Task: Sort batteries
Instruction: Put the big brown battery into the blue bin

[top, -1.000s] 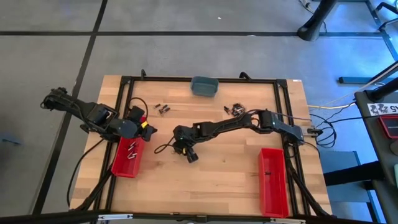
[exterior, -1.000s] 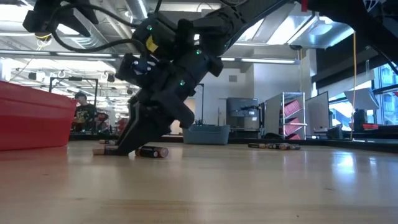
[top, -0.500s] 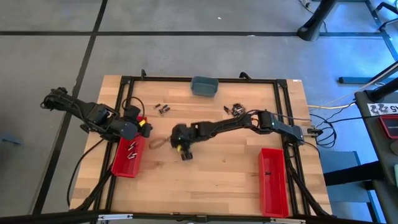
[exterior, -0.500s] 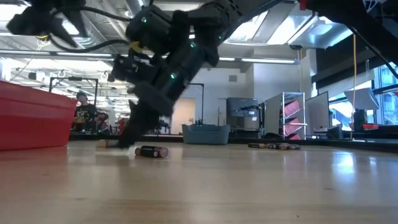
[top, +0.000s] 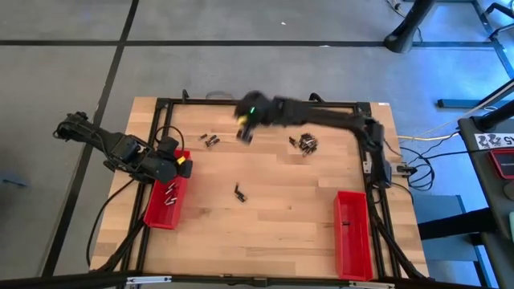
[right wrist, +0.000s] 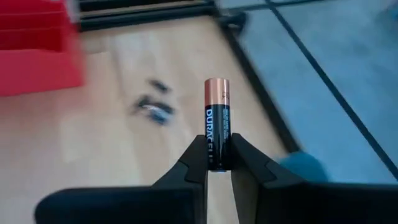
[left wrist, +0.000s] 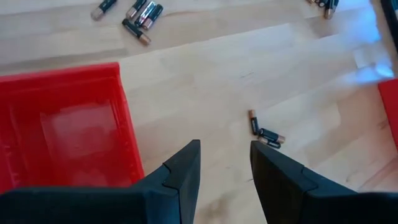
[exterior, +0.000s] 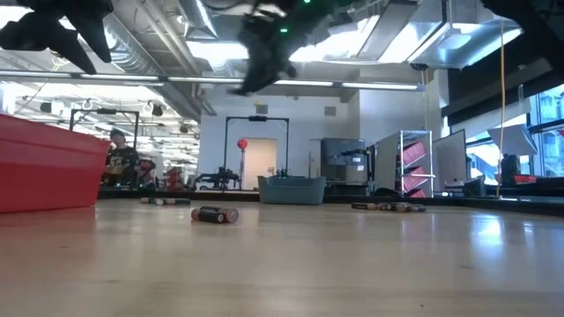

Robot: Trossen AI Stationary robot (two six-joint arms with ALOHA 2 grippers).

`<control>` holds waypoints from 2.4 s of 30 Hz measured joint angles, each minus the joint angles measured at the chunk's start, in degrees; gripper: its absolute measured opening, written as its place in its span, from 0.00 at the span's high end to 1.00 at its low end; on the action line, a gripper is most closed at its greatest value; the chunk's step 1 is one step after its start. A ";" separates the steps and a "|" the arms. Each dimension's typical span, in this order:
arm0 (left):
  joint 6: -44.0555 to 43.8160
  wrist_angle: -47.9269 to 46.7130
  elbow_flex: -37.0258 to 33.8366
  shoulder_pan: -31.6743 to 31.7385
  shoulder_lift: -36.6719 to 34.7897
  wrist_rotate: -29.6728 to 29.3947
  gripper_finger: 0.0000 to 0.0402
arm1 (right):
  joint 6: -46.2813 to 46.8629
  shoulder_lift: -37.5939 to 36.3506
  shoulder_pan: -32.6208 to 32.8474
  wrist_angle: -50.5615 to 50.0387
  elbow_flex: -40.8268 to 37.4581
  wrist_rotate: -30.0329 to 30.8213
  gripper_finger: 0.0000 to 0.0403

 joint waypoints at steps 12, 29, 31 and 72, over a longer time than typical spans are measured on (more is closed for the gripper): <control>-2.10 0.15 0.00 0.50 -0.20 -6.02 0.68 | -2.46 -1.26 -18.56 -5.32 -0.59 -14.93 0.91; -4.17 0.33 0.00 11.98 -0.43 -16.42 0.68 | -13.81 8.83 -22.69 -9.19 -0.59 -23.61 0.91; -1.61 0.35 0.00 13.76 -0.45 -16.82 0.68 | -13.77 9.60 -22.65 -9.67 -0.59 -23.82 0.91; 19.79 15.22 0.00 24.50 -2.21 -6.97 0.68 | -4.35 0.26 -17.84 -18.88 -1.30 -23.99 0.61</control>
